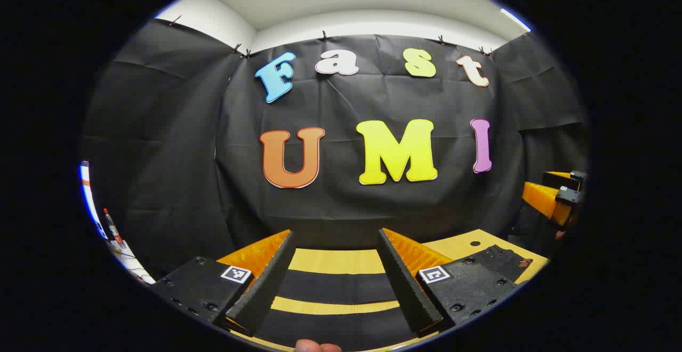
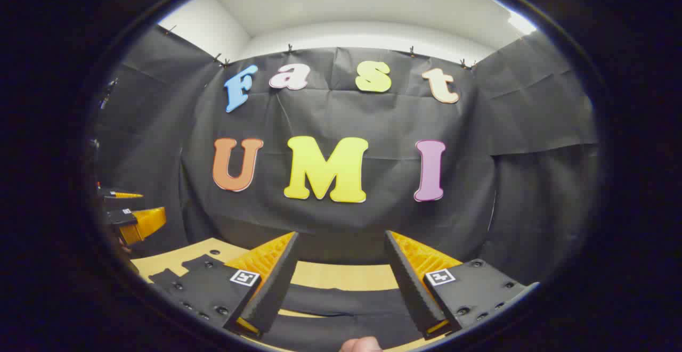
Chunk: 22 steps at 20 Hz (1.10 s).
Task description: Grasp the waist and the cuffs of the jeans and fold them to make the two legs overlap; first hold the waist and fold one-third of the jeans toward the cuffs, then hold the cuffs and fold the remaining one-third in the same direction to finish folding.
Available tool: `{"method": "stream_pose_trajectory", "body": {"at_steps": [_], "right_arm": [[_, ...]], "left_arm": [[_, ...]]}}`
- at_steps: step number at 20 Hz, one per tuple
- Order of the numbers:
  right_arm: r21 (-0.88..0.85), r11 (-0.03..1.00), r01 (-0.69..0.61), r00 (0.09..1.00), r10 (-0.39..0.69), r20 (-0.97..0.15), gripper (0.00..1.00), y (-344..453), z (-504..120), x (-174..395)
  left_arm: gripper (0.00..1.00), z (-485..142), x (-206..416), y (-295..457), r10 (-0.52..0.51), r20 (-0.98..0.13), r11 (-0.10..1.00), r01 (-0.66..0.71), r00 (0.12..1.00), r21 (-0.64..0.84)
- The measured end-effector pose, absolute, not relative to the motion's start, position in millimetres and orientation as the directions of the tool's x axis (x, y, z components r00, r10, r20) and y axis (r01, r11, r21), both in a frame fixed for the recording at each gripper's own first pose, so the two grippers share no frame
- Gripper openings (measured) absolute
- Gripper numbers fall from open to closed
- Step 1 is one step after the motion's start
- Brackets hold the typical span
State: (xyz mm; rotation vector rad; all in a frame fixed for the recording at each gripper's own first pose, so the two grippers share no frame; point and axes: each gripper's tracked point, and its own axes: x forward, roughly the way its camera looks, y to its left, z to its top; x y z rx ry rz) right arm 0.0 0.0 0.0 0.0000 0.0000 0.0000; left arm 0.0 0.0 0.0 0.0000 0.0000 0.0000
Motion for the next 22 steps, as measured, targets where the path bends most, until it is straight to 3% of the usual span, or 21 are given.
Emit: {"method": "stream_pose_trajectory", "body": {"at_steps": [15,16,17,18,19,22], "right_arm": [[-0.004,0.999,0.032,0.999,-0.032,-0.01,0.96,-4,-2,15],[-0.005,1.0,0.03,0.999,-0.03,-0.015,0.95,-3,-1,17],[-0.002,1.0,0.027,0.999,-0.027,-0.018,0.95,-2,-2,20],[-0.002,1.0,0.025,0.999,-0.025,-0.021,0.95,-2,-2,22],[0.0,1.0,0.024,0.999,-0.024,-0.021,0.95,-2,-2,23],[-0.002,1.0,0.023,0.999,-0.023,-0.024,0.96,-5,-4,26]], "left_arm": [[0.98,3,15,10,0.025,-0.016,1.0,-0.025,1.0,-0.005],[0.89,3,16,13,0.032,-0.015,0.999,-0.032,0.999,-0.007],[0.98,3,16,16,0.039,-0.015,0.999,-0.04,0.999,-0.009],[0.89,3,16,19,0.047,-0.013,0.999,-0.048,0.999,-0.01],[0.98,4,17,21,0.054,-0.013,0.998,-0.054,0.998,-0.01],[0.98,0,18,27,0.072,-0.019,0.997,-0.072,0.997,-0.013]]}}
